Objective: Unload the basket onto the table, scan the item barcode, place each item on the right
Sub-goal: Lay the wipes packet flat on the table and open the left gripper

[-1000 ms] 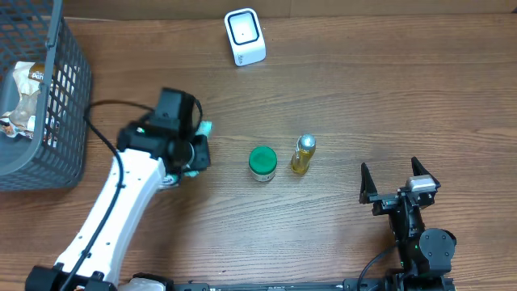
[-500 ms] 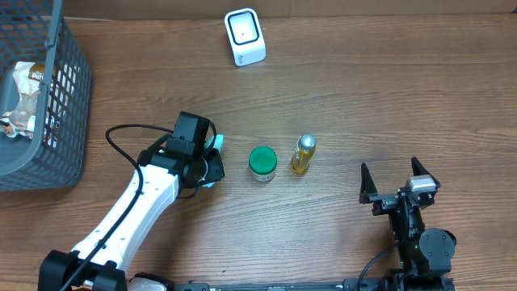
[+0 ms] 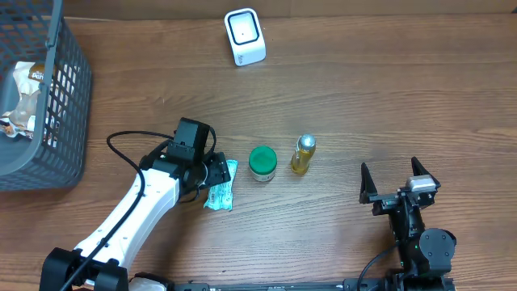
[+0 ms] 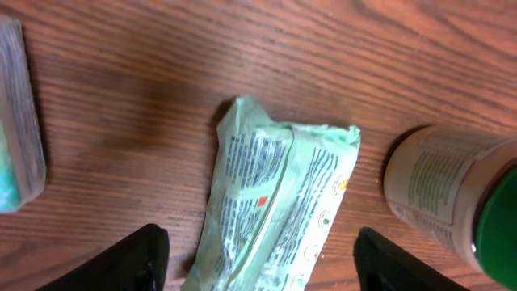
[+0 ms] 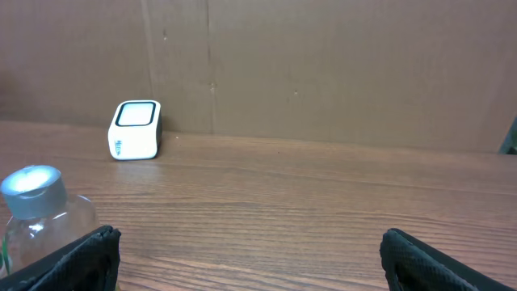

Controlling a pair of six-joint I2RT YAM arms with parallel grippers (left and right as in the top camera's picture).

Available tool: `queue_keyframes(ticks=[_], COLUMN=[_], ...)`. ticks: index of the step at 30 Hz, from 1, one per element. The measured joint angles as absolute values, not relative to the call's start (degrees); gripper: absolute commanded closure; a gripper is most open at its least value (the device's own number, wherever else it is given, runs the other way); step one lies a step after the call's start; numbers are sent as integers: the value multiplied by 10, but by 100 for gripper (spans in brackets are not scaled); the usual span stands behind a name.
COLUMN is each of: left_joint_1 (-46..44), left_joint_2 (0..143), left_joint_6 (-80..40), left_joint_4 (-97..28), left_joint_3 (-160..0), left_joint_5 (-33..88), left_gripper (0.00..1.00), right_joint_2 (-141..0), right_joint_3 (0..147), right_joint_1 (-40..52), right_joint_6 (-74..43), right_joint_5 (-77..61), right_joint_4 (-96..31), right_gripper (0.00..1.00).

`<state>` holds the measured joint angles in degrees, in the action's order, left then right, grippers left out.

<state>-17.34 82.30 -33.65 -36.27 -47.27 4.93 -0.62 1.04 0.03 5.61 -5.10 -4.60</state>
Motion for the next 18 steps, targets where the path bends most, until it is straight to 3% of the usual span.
queue_keyframes(ticks=[1, 3, 4, 6, 18], left_joint_1=[-173, -173, -173, -174, -201], left_joint_2=[823, 823, 823, 823, 823], left_joint_6=[-337, -339, -337, -330, -316], left_joint_4=[-360, -357, -358, -363, -452], left_joint_3=[-473, -473, -473, -473, -472], left_joint_5=[49, 52, 55, 60, 66], left_gripper=[69, 88, 92, 96, 94], right_joint_2=[-6, -6, -6, -6, -6], right_joint_3=[10, 10, 10, 10, 10], right_joint_1=[0, 0, 0, 0, 0], right_joint_6=[56, 56, 56, 56, 56], right_joint_5=[-51, -51, -51, -51, -51], right_joint_4=[-46, -46, -46, -46, -46], right_gripper=[0, 0, 0, 0, 0])
